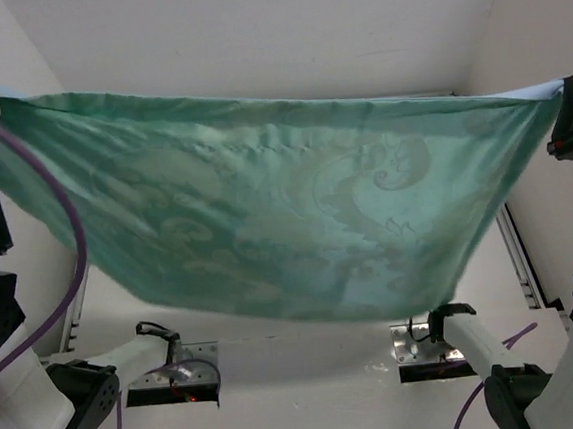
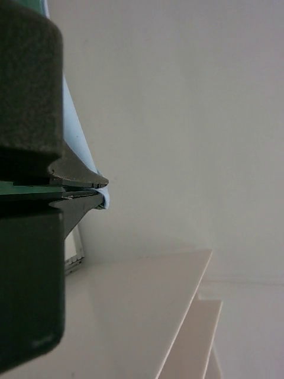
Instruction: Put the pillow into the pillowcase
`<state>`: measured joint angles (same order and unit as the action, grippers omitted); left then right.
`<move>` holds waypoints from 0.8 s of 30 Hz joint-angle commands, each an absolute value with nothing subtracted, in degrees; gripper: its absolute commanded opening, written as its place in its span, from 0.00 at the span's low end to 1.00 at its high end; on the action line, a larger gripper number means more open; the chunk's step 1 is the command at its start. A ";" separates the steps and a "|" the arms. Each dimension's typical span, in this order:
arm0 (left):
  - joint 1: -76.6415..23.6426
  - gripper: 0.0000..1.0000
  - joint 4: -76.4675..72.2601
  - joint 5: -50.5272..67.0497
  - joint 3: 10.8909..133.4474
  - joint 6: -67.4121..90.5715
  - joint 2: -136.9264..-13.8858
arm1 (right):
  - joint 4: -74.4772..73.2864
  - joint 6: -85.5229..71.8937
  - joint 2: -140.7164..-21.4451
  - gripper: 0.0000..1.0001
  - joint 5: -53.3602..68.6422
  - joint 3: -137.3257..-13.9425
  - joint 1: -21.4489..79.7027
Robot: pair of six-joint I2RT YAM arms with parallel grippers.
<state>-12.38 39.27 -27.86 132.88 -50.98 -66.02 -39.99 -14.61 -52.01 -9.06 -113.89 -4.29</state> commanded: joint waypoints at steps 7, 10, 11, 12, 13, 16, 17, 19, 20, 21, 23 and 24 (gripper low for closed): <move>-11.95 0.00 39.65 -28.22 103.31 -52.29 -66.18 | -31.49 -18.53 -54.30 0.00 -11.26 -84.93 -3.78; -10.90 0.00 32.55 -23.92 88.35 -52.82 -69.95 | -23.75 -20.65 -63.25 0.00 -9.23 -76.48 -3.87; -9.85 0.00 29.91 -22.86 86.85 -52.82 -71.88 | -20.42 -21.09 -66.76 0.00 -8.97 -75.94 -3.87; -8.97 0.00 23.97 -22.33 85.79 -52.82 -73.98 | -18.65 -21.35 -70.71 0.00 -8.88 -76.46 -3.87; -6.96 0.00 21.12 -21.89 85.00 -53.17 -79.57 | -16.89 -22.49 -79.37 0.00 -8.88 -77.51 -3.95; -2.13 0.00 22.30 -20.57 98.51 -48.63 -98.91 | -15.37 -24.69 -99.39 0.00 -9.14 -90.04 -4.48; -0.72 0.00 24.76 -20.22 104.70 -45.65 -105.32 | -18.77 -24.96 -104.80 0.00 -11.49 -101.05 -4.48; 3.40 0.15 33.54 -20.30 128.77 -35.72 -123.95 | -25.01 -25.66 -115.61 0.50 -15.71 -115.15 -4.57; 3.95 0.29 36.97 -21.26 137.81 -33.94 -130.71 | -31.49 -25.66 -125.93 0.62 -17.39 -130.45 -4.66; 4.22 0.40 41.96 -23.18 146.69 -32.79 -136.52 | -34.08 -25.84 -130.47 0.71 -19.23 -137.91 -4.83; 4.22 0.74 41.14 -30.21 153.64 -32.78 -145.01 | -36.12 -26.37 -135.16 0.99 -20.39 -146.39 -5.45; 4.31 0.79 35.30 -31.97 148.85 -33.22 -143.98 | -34.47 -26.19 -133.26 0.99 -19.96 -143.47 -5.45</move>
<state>2.85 35.20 -24.05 144.86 -38.35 -146.26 -30.98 -24.75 -136.92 -15.16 -135.83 -4.38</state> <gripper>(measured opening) 0.752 0.978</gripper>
